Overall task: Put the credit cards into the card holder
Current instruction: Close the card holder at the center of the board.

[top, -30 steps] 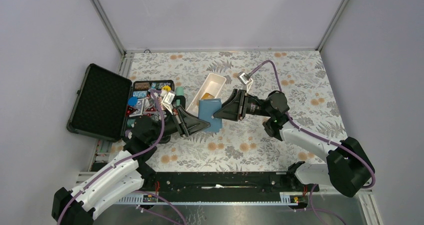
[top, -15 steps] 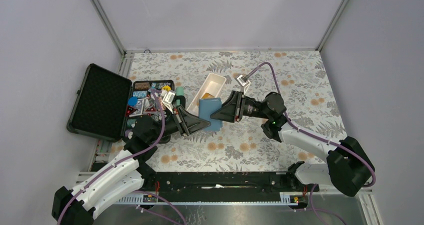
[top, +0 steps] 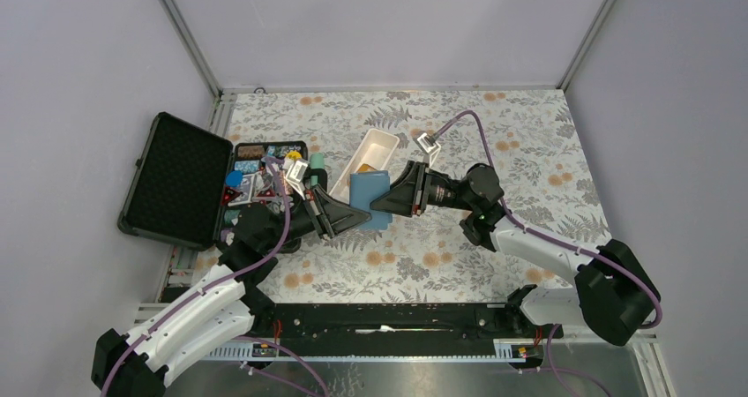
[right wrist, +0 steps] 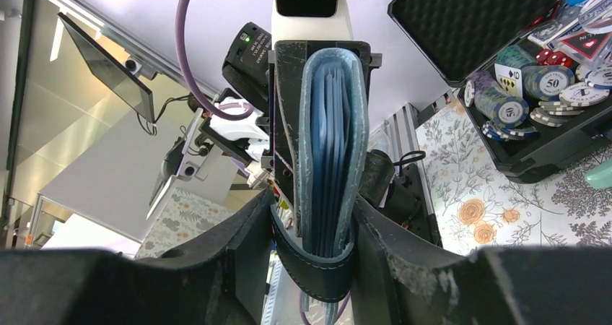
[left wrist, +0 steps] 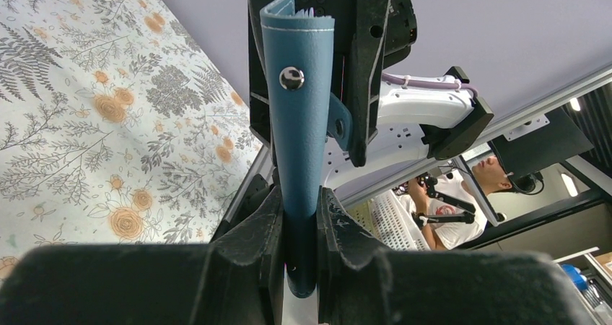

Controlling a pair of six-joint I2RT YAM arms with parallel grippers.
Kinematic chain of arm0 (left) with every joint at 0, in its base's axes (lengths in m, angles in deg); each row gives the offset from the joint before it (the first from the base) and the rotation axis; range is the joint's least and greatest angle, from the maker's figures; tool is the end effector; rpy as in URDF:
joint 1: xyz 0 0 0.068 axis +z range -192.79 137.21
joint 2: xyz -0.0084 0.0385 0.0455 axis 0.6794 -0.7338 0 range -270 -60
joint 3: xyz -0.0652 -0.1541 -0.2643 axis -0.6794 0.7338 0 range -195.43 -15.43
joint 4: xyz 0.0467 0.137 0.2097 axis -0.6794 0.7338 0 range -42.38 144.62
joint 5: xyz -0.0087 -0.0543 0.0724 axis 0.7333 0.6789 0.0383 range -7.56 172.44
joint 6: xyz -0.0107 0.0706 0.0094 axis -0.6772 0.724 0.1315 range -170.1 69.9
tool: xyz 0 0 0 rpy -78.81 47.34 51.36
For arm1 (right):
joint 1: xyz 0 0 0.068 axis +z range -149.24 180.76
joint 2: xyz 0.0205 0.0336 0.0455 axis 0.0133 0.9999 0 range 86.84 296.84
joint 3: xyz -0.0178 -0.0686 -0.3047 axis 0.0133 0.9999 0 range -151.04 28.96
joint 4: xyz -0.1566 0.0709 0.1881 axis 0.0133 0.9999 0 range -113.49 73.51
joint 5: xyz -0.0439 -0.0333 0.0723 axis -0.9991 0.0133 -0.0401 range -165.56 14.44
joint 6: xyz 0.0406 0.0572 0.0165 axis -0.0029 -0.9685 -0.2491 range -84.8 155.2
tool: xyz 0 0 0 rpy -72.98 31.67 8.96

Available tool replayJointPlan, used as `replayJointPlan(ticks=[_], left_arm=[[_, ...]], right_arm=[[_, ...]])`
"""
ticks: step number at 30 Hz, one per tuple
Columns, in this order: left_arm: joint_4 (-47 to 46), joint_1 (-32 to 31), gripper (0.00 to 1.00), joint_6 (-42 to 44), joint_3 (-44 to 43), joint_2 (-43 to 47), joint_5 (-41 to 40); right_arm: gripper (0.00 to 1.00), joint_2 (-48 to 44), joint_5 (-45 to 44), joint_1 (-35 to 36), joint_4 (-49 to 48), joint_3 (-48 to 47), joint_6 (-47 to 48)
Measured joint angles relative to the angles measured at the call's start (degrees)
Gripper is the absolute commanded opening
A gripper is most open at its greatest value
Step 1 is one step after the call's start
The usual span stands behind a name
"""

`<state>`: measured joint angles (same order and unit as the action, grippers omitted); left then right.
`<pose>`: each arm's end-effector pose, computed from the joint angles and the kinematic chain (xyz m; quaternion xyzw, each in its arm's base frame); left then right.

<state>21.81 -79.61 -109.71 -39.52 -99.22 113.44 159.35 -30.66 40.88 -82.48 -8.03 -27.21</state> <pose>0.1031 -0.1155 0.3255 0.0802 0.6435 -0.6668 0.3672 0.1744 0.2019 0.3615 -0.2153 0.5592 0.7338 0.3201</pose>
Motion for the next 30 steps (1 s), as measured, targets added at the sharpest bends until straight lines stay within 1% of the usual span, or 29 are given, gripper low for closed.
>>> replayJointPlan(ticks=[7, 12, 15, 20, 24, 27, 30], left_arm=[[-0.7, 0.0, 0.0, -0.4, 0.0, -0.7, 0.0], [-0.8, 0.0, 0.0, -0.4, 0.0, -1.5, 0.0], [-0.9, 0.0, 0.0, -0.4, 0.0, -1.6, 0.0], [-1.3, 0.0, 0.0, -0.4, 0.0, -1.6, 0.0], [-1.4, 0.0, 0.0, -0.4, 0.0, -1.7, 0.1], [-1.8, 0.0, 0.0, -0.4, 0.0, -1.8, 0.3], [-2.1, 0.1, 0.0, -0.4, 0.1, -1.8, 0.3]], right_arm=[[0.38, 1.4, 0.0, 0.6, -0.8, 0.0, -0.5], [0.36, 2.9, -0.4, 1.0, -1.8, 0.0, -1.0], [0.33, 3.6, -0.6, 1.1, -3.0, 0.0, -1.7], [0.31, 3.7, -1.3, 1.2, -3.4, 0.0, -2.2], [0.32, 3.7, -1.5, 1.2, -3.5, 0.0, -2.4], [0.37, 3.7, -1.6, 1.2, -3.5, -0.1, -2.6], [0.39, 3.7, -1.8, 1.3, -3.8, -0.3, -3.1]])
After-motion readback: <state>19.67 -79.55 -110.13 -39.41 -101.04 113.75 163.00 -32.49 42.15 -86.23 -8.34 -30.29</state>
